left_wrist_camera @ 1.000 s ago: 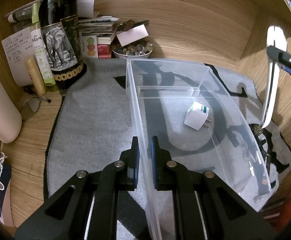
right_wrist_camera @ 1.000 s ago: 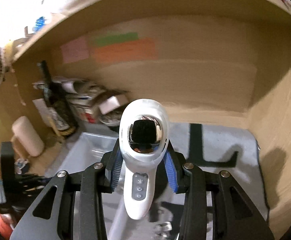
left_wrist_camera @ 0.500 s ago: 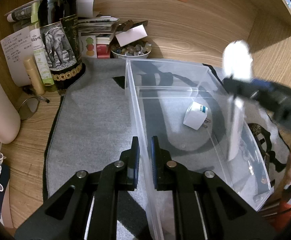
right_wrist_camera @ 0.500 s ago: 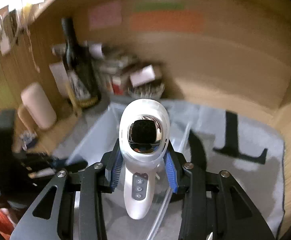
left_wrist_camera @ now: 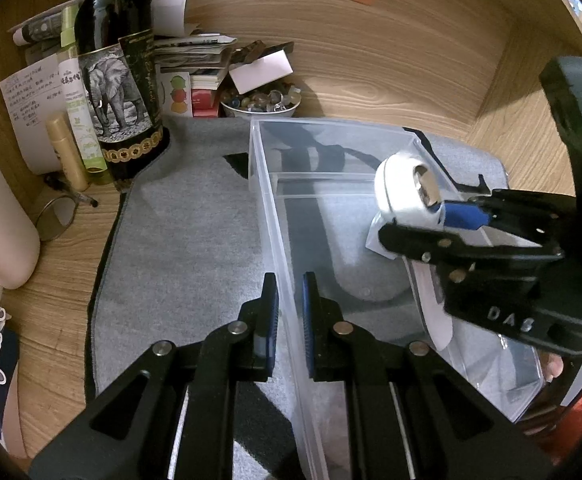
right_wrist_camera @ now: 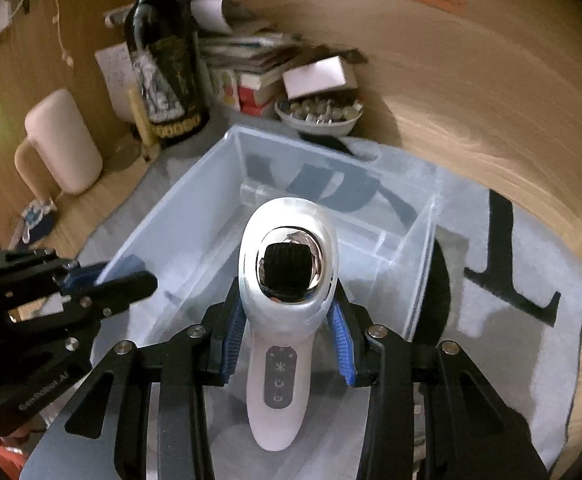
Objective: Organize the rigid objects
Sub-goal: 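Lift the facial device, lower it into the box, open right gripper, then grasp the silver knurled cap with the right gripper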
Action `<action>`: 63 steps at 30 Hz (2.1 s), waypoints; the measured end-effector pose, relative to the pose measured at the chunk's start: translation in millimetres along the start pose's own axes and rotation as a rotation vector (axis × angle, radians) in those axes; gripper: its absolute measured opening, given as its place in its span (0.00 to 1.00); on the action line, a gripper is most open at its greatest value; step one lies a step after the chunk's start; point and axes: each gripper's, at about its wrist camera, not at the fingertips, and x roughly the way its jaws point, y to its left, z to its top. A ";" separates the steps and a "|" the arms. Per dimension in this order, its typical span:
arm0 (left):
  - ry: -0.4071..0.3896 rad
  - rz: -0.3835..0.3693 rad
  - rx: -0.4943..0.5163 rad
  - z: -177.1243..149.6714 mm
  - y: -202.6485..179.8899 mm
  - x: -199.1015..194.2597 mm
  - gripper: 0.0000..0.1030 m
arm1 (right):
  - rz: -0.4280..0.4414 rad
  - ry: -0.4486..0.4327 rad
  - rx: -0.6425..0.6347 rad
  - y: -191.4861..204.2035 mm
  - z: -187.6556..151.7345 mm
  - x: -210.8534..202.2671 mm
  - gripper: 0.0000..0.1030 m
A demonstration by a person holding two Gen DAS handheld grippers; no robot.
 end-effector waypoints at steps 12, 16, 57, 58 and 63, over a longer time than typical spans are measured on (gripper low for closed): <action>0.002 -0.003 -0.001 0.4 -1.0 0.4 0.10 | -0.040 0.046 -0.080 11.7 -5.4 4.2 0.52; 0.001 -0.002 0.001 1.0 -1.2 0.7 0.10 | -0.046 -0.011 -0.072 10.0 -3.0 -9.9 0.58; 0.019 0.013 0.008 -2.1 -0.3 0.1 0.10 | -0.272 0.024 0.454 -155.0 -123.6 -44.1 0.56; 0.020 0.012 0.009 -2.3 -0.1 0.1 0.10 | -0.253 0.033 0.462 -155.0 -124.2 -40.9 0.53; 0.019 0.013 0.010 -2.9 0.6 -0.6 0.10 | -0.249 0.046 0.413 -145.2 -120.1 -37.3 0.31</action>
